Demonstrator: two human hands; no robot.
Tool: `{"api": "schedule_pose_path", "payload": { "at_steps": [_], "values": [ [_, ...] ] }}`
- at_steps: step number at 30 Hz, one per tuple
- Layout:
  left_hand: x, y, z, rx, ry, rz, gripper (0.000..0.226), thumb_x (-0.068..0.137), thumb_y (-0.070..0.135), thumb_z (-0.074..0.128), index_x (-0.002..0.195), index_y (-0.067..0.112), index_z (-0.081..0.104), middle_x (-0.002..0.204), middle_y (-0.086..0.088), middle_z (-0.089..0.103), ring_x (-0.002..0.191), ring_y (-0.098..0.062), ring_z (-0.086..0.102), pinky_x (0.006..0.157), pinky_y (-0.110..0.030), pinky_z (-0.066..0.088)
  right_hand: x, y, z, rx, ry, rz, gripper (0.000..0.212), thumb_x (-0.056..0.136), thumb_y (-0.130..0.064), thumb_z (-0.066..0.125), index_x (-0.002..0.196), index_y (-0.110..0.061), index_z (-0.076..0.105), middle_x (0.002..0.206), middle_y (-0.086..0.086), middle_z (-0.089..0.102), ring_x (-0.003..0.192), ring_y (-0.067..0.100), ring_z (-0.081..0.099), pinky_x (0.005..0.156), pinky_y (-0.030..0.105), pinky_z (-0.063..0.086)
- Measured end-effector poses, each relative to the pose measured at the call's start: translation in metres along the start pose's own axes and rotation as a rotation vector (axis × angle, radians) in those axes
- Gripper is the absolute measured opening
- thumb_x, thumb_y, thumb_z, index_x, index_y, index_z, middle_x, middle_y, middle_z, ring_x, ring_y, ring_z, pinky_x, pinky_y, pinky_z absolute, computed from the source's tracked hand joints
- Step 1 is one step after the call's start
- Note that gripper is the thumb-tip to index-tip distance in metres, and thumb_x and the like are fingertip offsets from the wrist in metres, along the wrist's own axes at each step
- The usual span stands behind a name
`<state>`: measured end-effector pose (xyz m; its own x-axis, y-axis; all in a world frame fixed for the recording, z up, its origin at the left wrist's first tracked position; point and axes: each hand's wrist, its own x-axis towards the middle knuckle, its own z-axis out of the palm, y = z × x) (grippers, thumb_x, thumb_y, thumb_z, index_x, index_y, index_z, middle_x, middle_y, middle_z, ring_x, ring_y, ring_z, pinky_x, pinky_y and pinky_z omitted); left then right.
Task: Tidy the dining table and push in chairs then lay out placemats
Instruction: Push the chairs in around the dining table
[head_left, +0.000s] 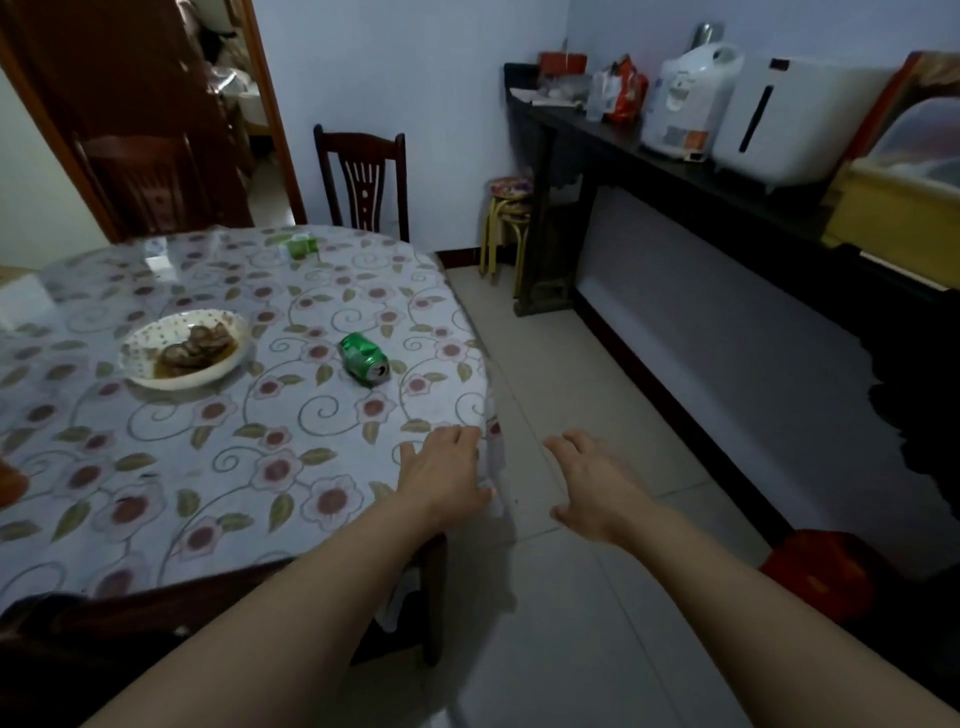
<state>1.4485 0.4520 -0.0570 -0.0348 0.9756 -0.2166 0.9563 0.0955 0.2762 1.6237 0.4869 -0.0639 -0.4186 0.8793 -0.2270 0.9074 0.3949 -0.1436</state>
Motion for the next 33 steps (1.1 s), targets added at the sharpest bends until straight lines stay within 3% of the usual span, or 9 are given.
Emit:
{"api": "schedule_pose_path", "payload": {
  "at_steps": [9, 14, 20, 28, 33],
  "values": [
    [0.142, 0.021, -0.026, 0.012, -0.03, -0.136, 0.076, 0.086, 0.043, 0.058, 0.145, 0.017, 0.018, 0.149, -0.008, 0.031, 0.134, -0.028, 0.033, 0.108, -0.046, 0.027, 0.14, 0.072, -0.041, 0.004, -0.004, -0.087, 0.079, 0.083, -0.033, 0.065, 0.147, -0.02, 0.02, 0.15, 0.005, 0.024, 0.135, 0.026, 0.03, 0.109, 0.036, 0.031],
    [0.241, 0.056, -0.035, -0.025, 0.04, -0.232, 0.07, 0.085, 0.04, 0.06, 0.141, 0.016, 0.025, 0.143, -0.01, 0.038, 0.128, -0.029, 0.04, 0.106, -0.045, 0.032, 0.238, 0.14, -0.075, -0.026, -0.006, -0.2, 0.081, 0.085, -0.035, 0.065, 0.148, -0.019, 0.017, 0.152, 0.007, 0.022, 0.138, 0.026, 0.025, 0.112, 0.037, 0.029],
    [0.343, 0.088, -0.052, -0.058, 0.107, -0.377, 0.075, 0.083, 0.044, 0.061, 0.142, 0.017, 0.023, 0.145, -0.008, 0.036, 0.132, -0.028, 0.036, 0.108, -0.048, 0.026, 0.348, 0.203, -0.121, -0.061, -0.051, -0.32, 0.081, 0.085, -0.033, 0.065, 0.148, -0.019, 0.016, 0.153, 0.009, 0.018, 0.138, 0.028, 0.025, 0.112, 0.039, 0.029],
    [0.475, 0.08, -0.087, -0.066, 0.115, -0.495, 0.077, 0.085, 0.044, 0.059, 0.144, 0.017, 0.018, 0.147, -0.009, 0.034, 0.132, -0.03, 0.035, 0.109, -0.048, 0.025, 0.497, 0.228, -0.165, -0.078, -0.056, -0.452, 0.08, 0.086, -0.032, 0.064, 0.148, -0.019, 0.016, 0.152, 0.011, 0.019, 0.137, 0.03, 0.027, 0.111, 0.04, 0.03],
    [0.571, 0.058, -0.116, -0.101, 0.153, -0.474, 0.079, 0.085, 0.043, 0.059, 0.145, 0.015, 0.017, 0.146, -0.011, 0.034, 0.131, -0.03, 0.037, 0.107, -0.045, 0.03, 0.595, 0.234, -0.193, -0.099, -0.036, -0.465, 0.081, 0.085, -0.031, 0.065, 0.149, -0.019, 0.015, 0.153, 0.01, 0.019, 0.138, 0.029, 0.024, 0.113, 0.04, 0.028]
  ]
}}
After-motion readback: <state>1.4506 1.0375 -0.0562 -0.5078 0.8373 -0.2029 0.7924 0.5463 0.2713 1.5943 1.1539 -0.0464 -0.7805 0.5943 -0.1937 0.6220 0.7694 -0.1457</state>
